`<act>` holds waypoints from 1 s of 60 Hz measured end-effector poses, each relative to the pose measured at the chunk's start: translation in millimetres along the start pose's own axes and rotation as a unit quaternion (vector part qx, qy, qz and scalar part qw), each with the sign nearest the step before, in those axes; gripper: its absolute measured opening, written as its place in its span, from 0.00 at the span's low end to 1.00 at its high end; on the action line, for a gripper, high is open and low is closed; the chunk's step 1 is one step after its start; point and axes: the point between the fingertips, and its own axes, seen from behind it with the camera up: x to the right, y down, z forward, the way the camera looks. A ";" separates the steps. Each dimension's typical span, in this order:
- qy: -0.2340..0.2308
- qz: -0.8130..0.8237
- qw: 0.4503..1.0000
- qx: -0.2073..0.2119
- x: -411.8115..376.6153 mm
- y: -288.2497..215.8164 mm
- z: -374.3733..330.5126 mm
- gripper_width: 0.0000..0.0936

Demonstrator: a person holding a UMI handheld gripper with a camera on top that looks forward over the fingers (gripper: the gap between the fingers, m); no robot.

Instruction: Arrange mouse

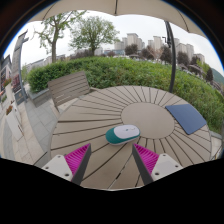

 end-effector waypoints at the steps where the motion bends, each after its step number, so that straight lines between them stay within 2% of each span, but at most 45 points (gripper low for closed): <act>1: 0.000 0.002 1.000 0.000 0.1 -0.4 3.2 0.91; 13: 0.004 0.015 1.000 -0.016 6.3 -1.0 36.0 0.91; 40: -0.001 0.008 1.000 -0.021 9.0 -34.9 97.4 0.91; 47: -0.014 0.003 1.000 -0.026 -0.9 -40.6 105.2 0.91; 60: -0.007 -0.014 0.999 -0.034 -4.4 -38.3 109.3 0.91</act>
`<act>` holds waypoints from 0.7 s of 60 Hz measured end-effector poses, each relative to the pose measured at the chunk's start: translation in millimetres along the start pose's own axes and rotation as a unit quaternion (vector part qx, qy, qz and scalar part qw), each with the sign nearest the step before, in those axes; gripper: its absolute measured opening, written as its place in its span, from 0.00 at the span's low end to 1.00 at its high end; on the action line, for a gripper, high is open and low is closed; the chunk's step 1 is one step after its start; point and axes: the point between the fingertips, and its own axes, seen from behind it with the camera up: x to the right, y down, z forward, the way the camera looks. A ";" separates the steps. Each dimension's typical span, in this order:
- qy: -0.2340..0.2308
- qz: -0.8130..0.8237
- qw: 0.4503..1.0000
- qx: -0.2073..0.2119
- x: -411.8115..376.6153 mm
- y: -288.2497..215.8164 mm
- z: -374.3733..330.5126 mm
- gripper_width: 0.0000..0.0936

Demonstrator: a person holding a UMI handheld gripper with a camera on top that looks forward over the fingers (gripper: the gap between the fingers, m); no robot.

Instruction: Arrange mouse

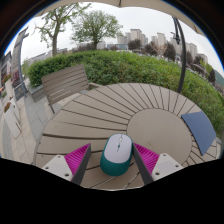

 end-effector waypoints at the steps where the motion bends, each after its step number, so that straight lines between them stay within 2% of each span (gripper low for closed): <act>1: 0.001 -0.004 1.000 0.000 -0.5 0.4 0.2 0.91; 2: 0.001 -0.009 1.000 -0.001 -1.1 0.7 0.4 0.86; 3: 0.006 -0.014 1.000 0.000 1.7 0.1 0.1 0.75; 4: 0.020 -0.022 1.000 0.005 9.1 -2.7 0.1 0.50; 5: 0.020 -0.026 0.999 0.009 7.7 -5.1 -0.6 0.46; 20: -0.027 0.039 0.997 -0.055 19.3 -14.1 -5.6 0.45; 26: -0.047 0.048 0.997 -0.031 47.7 -65.3 -34.1 0.45; 33: -0.043 0.038 0.998 0.019 118.4 -127.8 -60.5 0.45; 38: -0.030 0.028 0.999 0.029 185.0 -150.5 -62.4 0.45; 42: -0.012 0.024 1.000 0.015 233.3 -150.9 -48.3 0.45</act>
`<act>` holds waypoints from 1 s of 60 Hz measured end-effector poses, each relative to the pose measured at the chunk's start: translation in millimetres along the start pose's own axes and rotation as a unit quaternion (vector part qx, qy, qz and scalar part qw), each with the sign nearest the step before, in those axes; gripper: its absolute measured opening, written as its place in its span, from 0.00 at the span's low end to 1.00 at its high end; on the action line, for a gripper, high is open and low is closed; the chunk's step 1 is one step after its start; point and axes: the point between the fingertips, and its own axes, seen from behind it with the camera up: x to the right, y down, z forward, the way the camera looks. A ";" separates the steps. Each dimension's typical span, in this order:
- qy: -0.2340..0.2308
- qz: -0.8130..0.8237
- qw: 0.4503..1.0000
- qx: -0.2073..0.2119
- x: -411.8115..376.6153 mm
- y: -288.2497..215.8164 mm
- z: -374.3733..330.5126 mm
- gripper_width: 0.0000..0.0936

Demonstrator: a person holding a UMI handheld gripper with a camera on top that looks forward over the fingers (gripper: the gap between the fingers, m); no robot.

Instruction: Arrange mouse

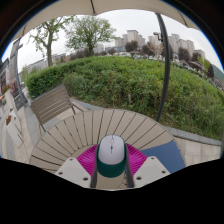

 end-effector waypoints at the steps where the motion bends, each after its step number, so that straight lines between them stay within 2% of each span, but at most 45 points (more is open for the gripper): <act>1: 0.006 0.001 1.000 0.001 12.4 -0.4 3.1 0.45; 4: 0.013 -0.009 1.000 0.007 48.7 3.9 10.6 0.45; 12: 0.045 -0.023 0.998 -0.031 123.2 56.1 44.4 0.45; 26: 0.046 -0.023 0.997 -0.060 163.5 112.7 69.5 0.47; 29: 0.043 -0.015 0.998 -0.047 163.0 110.5 71.0 0.48; 36: 0.056 0.001 0.997 -0.054 167.6 111.1 70.6 0.57; 38: 0.065 0.006 0.996 -0.062 170.0 112.0 69.0 0.68; 40: 0.073 0.014 0.995 -0.072 169.8 112.3 64.4 0.86; 41: 0.074 0.019 0.994 -0.076 167.9 111.5 61.1 0.92; 49: 0.057 0.054 0.994 -0.077 127.0 92.1 1.7 0.90; 60: 0.062 0.045 0.992 -0.101 79.0 100.9 -117.1 0.91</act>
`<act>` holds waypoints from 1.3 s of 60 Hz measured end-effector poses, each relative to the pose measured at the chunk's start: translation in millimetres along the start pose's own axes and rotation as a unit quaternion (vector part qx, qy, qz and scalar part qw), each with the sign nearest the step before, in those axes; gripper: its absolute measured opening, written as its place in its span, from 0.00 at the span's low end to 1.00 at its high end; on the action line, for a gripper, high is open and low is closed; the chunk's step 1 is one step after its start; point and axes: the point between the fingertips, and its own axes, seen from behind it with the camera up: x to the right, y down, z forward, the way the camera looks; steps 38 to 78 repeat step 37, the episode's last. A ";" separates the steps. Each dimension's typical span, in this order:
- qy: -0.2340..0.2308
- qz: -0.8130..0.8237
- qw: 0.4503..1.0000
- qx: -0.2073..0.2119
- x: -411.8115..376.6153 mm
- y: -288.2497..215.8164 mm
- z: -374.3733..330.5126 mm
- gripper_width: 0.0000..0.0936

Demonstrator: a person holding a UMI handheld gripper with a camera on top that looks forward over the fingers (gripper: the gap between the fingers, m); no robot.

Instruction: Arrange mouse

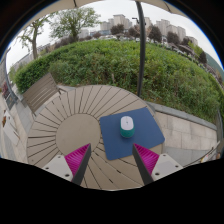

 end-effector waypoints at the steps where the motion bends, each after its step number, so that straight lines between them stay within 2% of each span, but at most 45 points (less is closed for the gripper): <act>1: -0.001 -0.001 1.000 -0.004 -3.7 4.0 -7.3 0.91; 10: -0.014 -0.010 0.999 -0.035 -33.8 43.8 -65.2 0.90; 19: -0.007 -0.019 0.999 -0.034 -52.8 58.2 -88.9 0.91; 32: 0.003 -0.050 0.999 -0.001 -63.7 43.0 -90.0 0.91; 78: -0.006 -0.045 0.999 -0.007 -71.3 44.1 -89.5 0.92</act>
